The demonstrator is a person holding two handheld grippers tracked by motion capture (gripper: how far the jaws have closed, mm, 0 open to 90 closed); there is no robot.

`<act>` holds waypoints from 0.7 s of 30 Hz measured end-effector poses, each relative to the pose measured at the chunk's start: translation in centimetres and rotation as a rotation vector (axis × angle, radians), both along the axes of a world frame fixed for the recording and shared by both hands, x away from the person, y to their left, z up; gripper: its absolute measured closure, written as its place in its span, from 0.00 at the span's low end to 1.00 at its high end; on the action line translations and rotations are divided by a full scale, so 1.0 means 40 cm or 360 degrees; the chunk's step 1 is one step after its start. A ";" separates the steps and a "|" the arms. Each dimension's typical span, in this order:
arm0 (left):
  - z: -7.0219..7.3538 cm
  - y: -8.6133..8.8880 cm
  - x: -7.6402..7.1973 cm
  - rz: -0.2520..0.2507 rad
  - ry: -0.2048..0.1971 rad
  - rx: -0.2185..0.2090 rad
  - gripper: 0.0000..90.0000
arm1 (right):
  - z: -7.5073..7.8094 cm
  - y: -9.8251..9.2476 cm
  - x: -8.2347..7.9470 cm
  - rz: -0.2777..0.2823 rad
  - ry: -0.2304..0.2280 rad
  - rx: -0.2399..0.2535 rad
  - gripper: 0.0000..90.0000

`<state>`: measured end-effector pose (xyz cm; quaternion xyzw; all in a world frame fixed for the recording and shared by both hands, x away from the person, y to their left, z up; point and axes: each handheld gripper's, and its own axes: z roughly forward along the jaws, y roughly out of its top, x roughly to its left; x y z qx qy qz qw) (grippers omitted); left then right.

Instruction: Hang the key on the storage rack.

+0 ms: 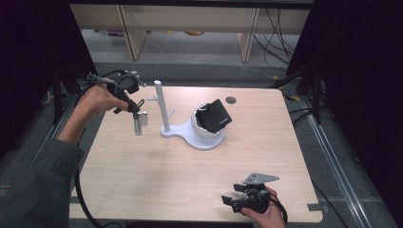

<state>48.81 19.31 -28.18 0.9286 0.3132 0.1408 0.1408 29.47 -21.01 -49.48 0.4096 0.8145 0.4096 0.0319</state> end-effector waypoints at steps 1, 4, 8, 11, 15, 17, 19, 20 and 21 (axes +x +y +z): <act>0.002 -0.001 0.005 0.0001 -0.0014 0.0005 0.84 | 0.000 0.000 0.000 0.0001 0.0000 -0.0002 0.35; 0.005 -0.004 0.014 0.0012 -0.0004 0.0002 0.84 | 0.000 0.000 0.000 0.0001 -0.0002 -0.0002 0.35; 0.004 -0.006 0.027 0.0043 0.0014 -0.0001 0.84 | 0.000 0.001 -0.001 0.0003 0.0010 -0.0003 0.35; 0.000 -0.008 0.040 0.0070 0.0006 0.0011 0.84 | 0.000 0.001 -0.001 0.0005 0.0006 -0.0002 0.35; -0.008 -0.016 0.049 0.0062 0.0031 0.0037 0.84 | 0.000 0.000 0.000 0.0010 0.0001 0.0003 0.35; -0.013 -0.026 0.056 0.0076 0.0024 0.0020 0.84 | 0.001 0.001 -0.001 0.0011 0.0016 -0.0002 0.35; -0.017 -0.033 0.060 0.0060 0.0040 0.0037 0.84 | 0.001 0.001 -0.001 0.0008 0.0016 -0.0002 0.35; -0.017 -0.033 0.060 0.0060 0.0040 0.0037 0.84 | 0.001 0.001 -0.001 0.0008 0.0016 -0.0002 0.35; -0.021 -0.040 0.064 0.0057 0.0046 0.0049 0.84 | 0.001 0.001 -0.002 0.0011 0.0015 0.0000 0.35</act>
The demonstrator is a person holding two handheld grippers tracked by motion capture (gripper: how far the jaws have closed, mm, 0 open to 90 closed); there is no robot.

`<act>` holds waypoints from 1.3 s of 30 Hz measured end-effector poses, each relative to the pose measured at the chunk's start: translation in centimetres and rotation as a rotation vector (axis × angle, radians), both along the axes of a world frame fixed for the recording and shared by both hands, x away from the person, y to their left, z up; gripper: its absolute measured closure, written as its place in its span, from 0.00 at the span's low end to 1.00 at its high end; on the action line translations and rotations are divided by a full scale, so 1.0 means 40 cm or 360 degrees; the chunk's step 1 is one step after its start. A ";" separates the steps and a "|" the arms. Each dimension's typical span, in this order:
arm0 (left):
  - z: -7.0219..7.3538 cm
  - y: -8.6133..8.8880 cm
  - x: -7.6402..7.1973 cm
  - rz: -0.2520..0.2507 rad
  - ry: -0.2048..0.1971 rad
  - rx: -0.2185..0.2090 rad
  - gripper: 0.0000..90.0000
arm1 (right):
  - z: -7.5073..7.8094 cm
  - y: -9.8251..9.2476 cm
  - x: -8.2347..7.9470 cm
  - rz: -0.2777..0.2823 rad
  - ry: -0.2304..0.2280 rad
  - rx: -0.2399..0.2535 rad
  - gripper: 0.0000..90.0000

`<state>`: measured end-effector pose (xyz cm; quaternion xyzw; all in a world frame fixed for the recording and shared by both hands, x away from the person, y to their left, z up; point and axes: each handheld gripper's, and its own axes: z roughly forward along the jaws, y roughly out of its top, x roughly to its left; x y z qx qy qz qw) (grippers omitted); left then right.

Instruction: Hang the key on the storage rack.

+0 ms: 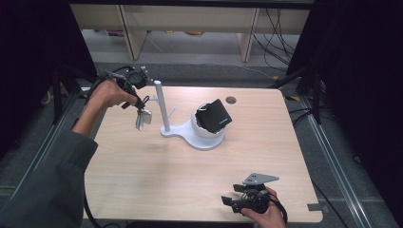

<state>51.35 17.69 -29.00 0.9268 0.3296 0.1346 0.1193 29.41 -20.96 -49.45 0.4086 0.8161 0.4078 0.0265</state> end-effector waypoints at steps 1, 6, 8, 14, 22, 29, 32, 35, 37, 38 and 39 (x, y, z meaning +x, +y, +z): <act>0.000 0.000 0.000 0.0000 0.0000 0.0000 0.84 | 0.000 0.000 0.000 0.0000 0.0000 0.0000 0.35; -0.013 -0.010 0.012 0.0002 0.0006 0.0026 0.84 | 0.000 0.000 0.000 0.0008 -0.0016 0.0008 0.35; -0.018 -0.014 0.012 0.0006 0.0010 0.0014 0.84 | 0.000 -0.001 0.001 0.0006 -0.0014 0.0007 0.35; -0.031 -0.021 0.020 0.0014 0.0001 0.0021 0.84 | 0.001 0.002 -0.001 0.0002 0.0003 0.0017 0.35; -0.039 -0.035 0.027 0.0024 -0.0012 0.0024 0.84 | 0.000 0.000 -0.001 0.0012 -0.0011 0.0005 0.35; -0.050 -0.038 0.026 0.0020 -0.0023 -0.0004 0.78 | 0.001 0.001 -0.002 0.0004 -0.0007 0.0003 0.35; -0.052 -0.027 0.024 0.0028 -0.0019 0.0002 0.74 | -0.001 0.001 0.002 0.0025 -0.0031 -0.0003 0.35; -0.051 -0.020 0.022 0.0041 -0.0024 -0.0009 0.72 | 0.001 0.004 -0.004 -0.0005 0.0024 0.0011 0.35; -0.049 -0.011 0.017 0.0050 -0.0024 -0.0014 0.71 | 0.001 0.003 -0.002 0.0001 0.0019 0.0007 0.35; -0.050 -0.007 0.013 0.0051 -0.0019 -0.0013 0.70 | 0.001 0.003 -0.003 -0.0003 0.0028 0.0011 0.35; -0.049 -0.006 0.011 0.0054 -0.0021 -0.0011 0.67 | -0.002 0.001 0.003 0.0034 -0.0019 0.0005 0.35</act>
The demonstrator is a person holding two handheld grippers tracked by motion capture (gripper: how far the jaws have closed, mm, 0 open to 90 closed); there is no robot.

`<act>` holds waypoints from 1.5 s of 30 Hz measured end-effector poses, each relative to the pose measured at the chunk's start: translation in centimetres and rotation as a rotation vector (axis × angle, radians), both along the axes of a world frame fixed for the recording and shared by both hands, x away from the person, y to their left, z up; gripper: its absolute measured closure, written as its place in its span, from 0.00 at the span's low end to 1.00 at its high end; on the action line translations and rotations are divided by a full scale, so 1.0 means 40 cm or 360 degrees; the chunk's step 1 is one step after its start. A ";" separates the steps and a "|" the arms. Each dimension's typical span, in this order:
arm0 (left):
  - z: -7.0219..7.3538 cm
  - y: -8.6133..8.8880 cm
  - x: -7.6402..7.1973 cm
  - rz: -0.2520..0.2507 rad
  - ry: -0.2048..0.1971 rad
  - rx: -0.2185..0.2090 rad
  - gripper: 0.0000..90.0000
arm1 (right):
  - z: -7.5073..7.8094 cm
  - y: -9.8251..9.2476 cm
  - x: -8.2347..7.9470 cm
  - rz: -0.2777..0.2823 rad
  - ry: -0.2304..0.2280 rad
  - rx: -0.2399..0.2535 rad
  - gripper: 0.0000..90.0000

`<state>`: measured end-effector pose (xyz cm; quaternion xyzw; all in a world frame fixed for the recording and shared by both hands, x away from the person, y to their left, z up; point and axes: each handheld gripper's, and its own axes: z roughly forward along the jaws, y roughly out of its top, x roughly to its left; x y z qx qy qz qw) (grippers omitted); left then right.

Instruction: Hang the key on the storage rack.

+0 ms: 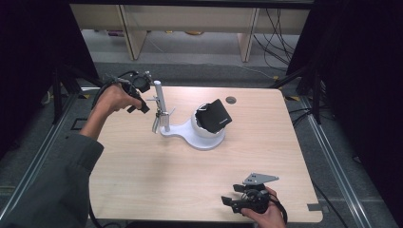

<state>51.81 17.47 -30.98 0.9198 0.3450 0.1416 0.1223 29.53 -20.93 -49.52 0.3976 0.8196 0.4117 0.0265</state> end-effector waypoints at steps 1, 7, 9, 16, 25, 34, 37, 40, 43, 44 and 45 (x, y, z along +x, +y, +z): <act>0.001 0.004 -0.006 0.0017 -0.0017 -0.0008 0.64 | 0.001 0.000 -0.001 -0.0007 -0.0006 -0.0005 0.35; 0.003 0.013 -0.020 0.0013 -0.0039 -0.0033 0.55 | 0.003 0.003 -0.006 -0.0038 0.0014 -0.0001 0.35; 0.001 0.011 -0.028 0.0032 -0.0053 -0.0019 0.49 | 0.003 0.003 -0.006 -0.0042 0.0027 0.0008 0.35; -0.016 0.020 -0.058 0.0067 -0.0038 -0.0083 0.37 | 0.004 0.002 -0.005 -0.0031 0.0015 0.0019 0.35; -0.067 0.054 -0.114 -0.0005 -0.0081 -0.0169 0.33 | 0.004 -0.003 -0.003 -0.0047 -0.0004 0.0012 0.35; -0.117 0.051 -0.167 -0.0043 -0.0079 -0.0229 0.31 | 0.004 -0.004 0.000 -0.0030 -0.0001 0.0014 0.35; -0.137 0.049 -0.196 -0.0054 -0.0089 -0.0279 0.30 | 0.003 -0.001 0.000 -0.0031 0.0006 0.0021 0.35; -0.147 0.047 -0.211 -0.0072 -0.0093 -0.0287 0.29 | 0.002 -0.004 0.002 -0.0024 -0.0031 -0.0003 0.35; -0.164 0.045 -0.241 -0.0110 -0.0069 -0.0295 0.28 | 0.003 -0.007 -0.001 -0.0029 -0.0011 0.0011 0.35; -0.164 0.045 -0.241 -0.0110 -0.0069 -0.0295 0.27 | 0.003 -0.007 -0.001 -0.0029 -0.0011 0.0011 0.35; -0.174 0.043 -0.261 -0.0073 -0.0056 -0.0328 0.27 | 0.003 -0.007 -0.003 -0.0031 0.0001 0.0025 0.34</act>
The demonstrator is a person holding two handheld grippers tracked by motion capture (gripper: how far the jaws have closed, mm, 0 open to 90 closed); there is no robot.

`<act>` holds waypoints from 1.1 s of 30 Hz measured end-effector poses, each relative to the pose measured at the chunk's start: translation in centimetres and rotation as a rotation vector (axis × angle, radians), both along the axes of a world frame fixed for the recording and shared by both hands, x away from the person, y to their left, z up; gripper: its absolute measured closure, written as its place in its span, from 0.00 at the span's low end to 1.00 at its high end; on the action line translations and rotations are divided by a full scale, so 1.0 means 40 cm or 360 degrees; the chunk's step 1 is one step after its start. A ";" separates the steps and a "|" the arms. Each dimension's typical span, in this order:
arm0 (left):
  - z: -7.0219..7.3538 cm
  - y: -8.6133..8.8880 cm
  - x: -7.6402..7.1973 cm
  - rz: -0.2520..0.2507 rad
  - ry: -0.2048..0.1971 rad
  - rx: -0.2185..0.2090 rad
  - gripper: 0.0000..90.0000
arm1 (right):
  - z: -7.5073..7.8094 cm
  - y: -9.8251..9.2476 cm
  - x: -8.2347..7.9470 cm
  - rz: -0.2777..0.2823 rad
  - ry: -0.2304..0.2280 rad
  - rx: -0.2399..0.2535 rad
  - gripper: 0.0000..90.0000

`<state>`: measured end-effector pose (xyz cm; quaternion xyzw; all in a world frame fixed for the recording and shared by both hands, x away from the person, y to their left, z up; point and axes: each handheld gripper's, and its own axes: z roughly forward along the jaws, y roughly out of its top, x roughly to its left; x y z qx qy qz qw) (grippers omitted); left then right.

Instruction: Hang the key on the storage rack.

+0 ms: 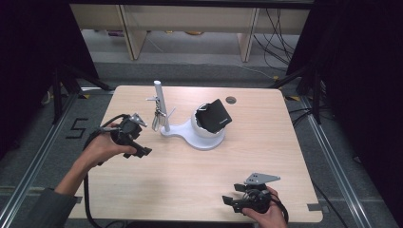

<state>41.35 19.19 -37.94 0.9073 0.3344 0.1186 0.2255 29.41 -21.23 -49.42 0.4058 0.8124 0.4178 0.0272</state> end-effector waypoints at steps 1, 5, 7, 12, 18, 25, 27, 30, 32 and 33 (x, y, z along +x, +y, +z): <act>0.000 0.000 0.000 0.0000 0.0000 0.0000 0.27 | 0.001 0.001 -0.003 -0.0001 0.0012 0.0000 0.34; -0.021 -0.003 -0.031 0.0008 -0.0008 -0.0034 0.25 | -0.001 0.002 -0.002 0.0024 -0.0015 -0.0019 0.34; -0.036 -0.007 -0.052 -0.0013 -0.0045 -0.0076 0.25 | 0.002 0.005 -0.008 -0.0007 0.0018 -0.0019 0.34; -0.062 -0.022 -0.094 -0.0075 -0.0084 -0.0105 0.23 | 0.001 0.011 -0.007 0.0020 -0.0002 -0.0036 0.34; -0.124 -0.042 -0.144 -0.0140 -0.0060 -0.0137 0.21 | -0.004 0.017 -0.005 0.0039 0.0002 -0.0019 0.34; -0.186 -0.049 -0.184 -0.0191 -0.0040 -0.0125 0.21 | -0.003 0.021 -0.005 0.0026 -0.0003 -0.0060 0.34; -0.208 -0.049 -0.205 -0.0198 -0.0044 -0.0136 0.21 | -0.003 0.022 -0.007 0.0021 0.0004 -0.0056 0.34; -0.229 -0.051 -0.230 -0.0213 -0.0029 -0.0152 0.21 | -0.001 0.023 -0.010 0.0005 0.0035 -0.0043 0.34; -0.245 -0.052 -0.248 -0.0230 -0.0026 -0.0160 0.21 | -0.004 0.021 -0.005 0.0044 -0.0011 -0.0048 0.34; -0.245 -0.052 -0.248 -0.0230 -0.0026 -0.0160 0.21 | -0.003 0.022 -0.006 0.0038 0.0000 -0.0043 0.34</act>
